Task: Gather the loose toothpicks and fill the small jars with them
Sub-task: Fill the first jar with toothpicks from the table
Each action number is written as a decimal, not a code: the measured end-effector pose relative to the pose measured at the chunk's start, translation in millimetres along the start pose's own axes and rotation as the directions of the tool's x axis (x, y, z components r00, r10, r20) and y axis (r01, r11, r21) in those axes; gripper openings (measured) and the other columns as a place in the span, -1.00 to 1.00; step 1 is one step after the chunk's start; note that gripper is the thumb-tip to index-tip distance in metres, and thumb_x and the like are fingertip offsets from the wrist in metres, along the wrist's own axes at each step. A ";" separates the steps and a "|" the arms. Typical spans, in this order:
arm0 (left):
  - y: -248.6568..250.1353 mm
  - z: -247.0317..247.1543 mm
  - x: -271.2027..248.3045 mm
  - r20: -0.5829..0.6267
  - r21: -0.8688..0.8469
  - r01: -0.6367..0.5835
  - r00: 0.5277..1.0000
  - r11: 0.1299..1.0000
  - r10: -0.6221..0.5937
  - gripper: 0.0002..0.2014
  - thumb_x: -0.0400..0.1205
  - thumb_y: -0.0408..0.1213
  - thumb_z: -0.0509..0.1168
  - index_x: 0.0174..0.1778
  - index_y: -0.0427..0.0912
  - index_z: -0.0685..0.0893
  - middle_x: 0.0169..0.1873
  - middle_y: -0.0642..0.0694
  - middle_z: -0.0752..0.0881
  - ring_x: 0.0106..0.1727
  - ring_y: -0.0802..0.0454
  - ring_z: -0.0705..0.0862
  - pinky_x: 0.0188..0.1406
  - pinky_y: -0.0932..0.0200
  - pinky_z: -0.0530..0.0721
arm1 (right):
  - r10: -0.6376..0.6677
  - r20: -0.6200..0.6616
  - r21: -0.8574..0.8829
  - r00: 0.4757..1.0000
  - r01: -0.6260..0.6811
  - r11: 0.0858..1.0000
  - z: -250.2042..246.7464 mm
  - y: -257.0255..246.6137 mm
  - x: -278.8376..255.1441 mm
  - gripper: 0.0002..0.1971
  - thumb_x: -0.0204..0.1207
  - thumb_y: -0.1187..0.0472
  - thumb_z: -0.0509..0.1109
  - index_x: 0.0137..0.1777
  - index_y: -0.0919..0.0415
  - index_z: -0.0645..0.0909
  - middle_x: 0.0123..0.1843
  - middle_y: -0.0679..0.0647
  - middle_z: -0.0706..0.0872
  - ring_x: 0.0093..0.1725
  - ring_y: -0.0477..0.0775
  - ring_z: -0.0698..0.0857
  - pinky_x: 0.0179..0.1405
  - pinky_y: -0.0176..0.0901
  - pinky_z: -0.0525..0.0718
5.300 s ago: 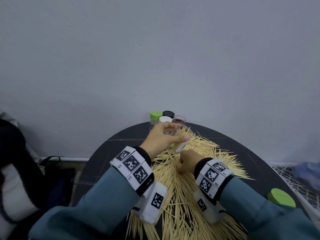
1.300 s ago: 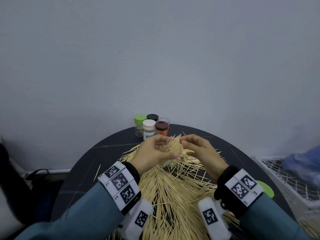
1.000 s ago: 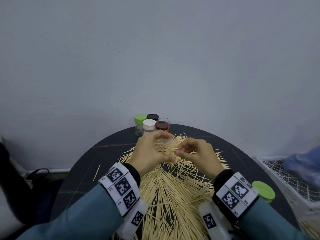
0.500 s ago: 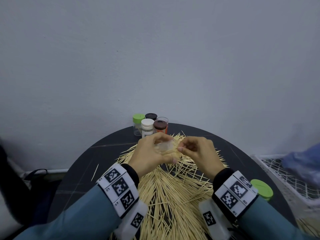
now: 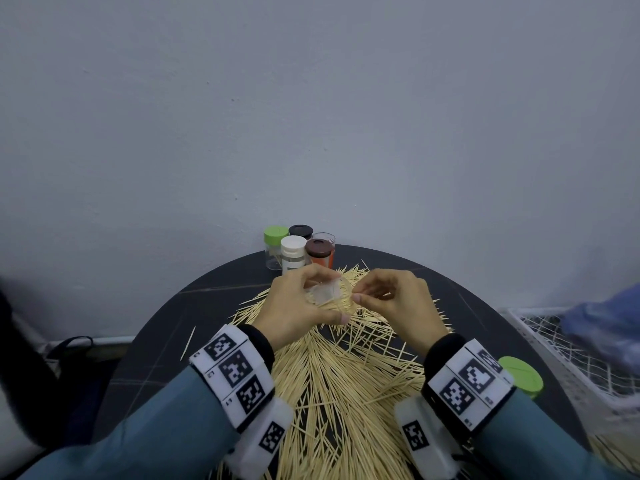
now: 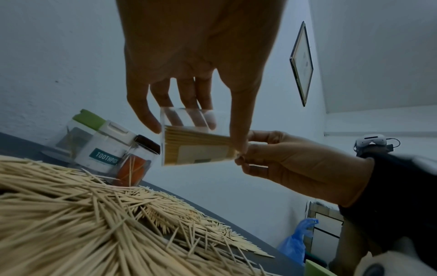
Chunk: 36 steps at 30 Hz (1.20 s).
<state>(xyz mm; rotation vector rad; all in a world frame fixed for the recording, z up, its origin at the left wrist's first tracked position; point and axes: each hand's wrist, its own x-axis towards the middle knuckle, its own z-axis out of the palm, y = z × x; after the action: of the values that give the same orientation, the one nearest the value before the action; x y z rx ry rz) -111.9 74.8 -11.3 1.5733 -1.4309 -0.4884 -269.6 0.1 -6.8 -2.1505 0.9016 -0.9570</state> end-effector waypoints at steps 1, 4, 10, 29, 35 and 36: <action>0.3 0.2 0.0 0.003 0.000 0.004 1.000 1.000 -0.004 -0.43 0.23 -0.20 0.65 0.18 0.03 0.70 0.06 0.17 0.69 0.09 0.31 0.58 -0.13 0.60 0.41 | -0.005 0.015 -0.015 1.000 0.005 1.000 0.8 -0.5 -0.3 -0.95 0.37 0.27 0.55 -0.23 0.12 0.74 -0.32 -0.09 0.75 -0.30 -0.28 0.67 -0.27 -0.54 0.59; 1.9 -1.3 0.7 0.006 -0.013 0.016 1.000 1.000 -0.016 -0.44 0.24 -0.21 0.65 0.17 0.03 0.70 0.06 0.17 0.69 0.03 0.40 0.56 -0.19 0.66 0.41 | -0.004 0.017 -0.030 1.000 0.004 1.000 0.8 -1.0 0.2 -0.97 0.42 0.24 0.52 -0.21 0.09 0.74 -0.31 -0.12 0.73 -0.31 -0.26 0.64 -0.27 -0.56 0.57; 3.1 -10.8 2.9 -0.048 -0.035 0.043 0.998 0.998 -0.045 -0.45 0.27 -0.22 0.64 0.18 -0.03 0.67 -0.03 0.22 0.62 0.03 0.31 0.53 -0.25 0.62 0.38 | 0.314 0.297 -0.350 0.902 -0.203 0.914 -6.1 0.2 -0.4 -0.81 0.47 0.12 0.46 0.04 0.15 0.63 -0.10 -0.06 0.66 -0.11 -0.12 0.62 -0.24 -0.53 0.53; 1.9 -8.8 1.6 -0.020 -0.032 0.037 0.999 0.999 -0.037 -0.46 0.27 -0.21 0.64 0.17 -0.03 0.67 0.00 0.16 0.64 0.11 0.21 0.56 -0.16 0.60 0.37 | 0.547 0.510 -0.796 0.664 0.123 0.593 27.5 -20.2 -12.6 -0.59 0.57 0.00 0.33 0.32 0.21 0.44 0.30 0.09 0.58 0.33 0.13 0.52 0.54 0.22 0.09; -0.3 -8.0 1.9 -0.026 -0.026 0.038 0.999 0.999 -0.038 -0.44 0.26 -0.18 0.64 0.18 -0.03 0.68 0.02 0.14 0.66 0.13 0.19 0.57 -0.15 0.55 0.38 | 0.519 0.551 -0.740 0.654 0.095 0.666 25.3 -14.1 -10.5 -0.62 0.62 0.09 0.29 0.34 0.29 0.43 0.33 0.16 0.55 0.21 0.11 0.55 0.07 -0.16 0.47; -0.5 -8.1 1.9 -0.026 -0.026 0.038 0.999 0.999 -0.039 -0.44 0.26 -0.18 0.65 0.18 -0.03 0.68 0.03 0.14 0.66 0.13 0.19 0.58 -0.15 0.54 0.38 | 0.521 0.551 -0.740 0.652 0.094 0.666 24.5 -14.3 -10.1 -0.64 0.64 0.12 0.26 0.35 0.29 0.43 0.33 0.17 0.54 0.23 0.12 0.55 0.06 -0.18 0.46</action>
<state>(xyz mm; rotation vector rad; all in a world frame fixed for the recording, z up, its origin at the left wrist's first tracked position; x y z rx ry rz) -104.8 75.9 -7.2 1.5844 -1.3714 -0.5043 -250.5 22.4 -13.5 -2.5893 1.1831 0.5750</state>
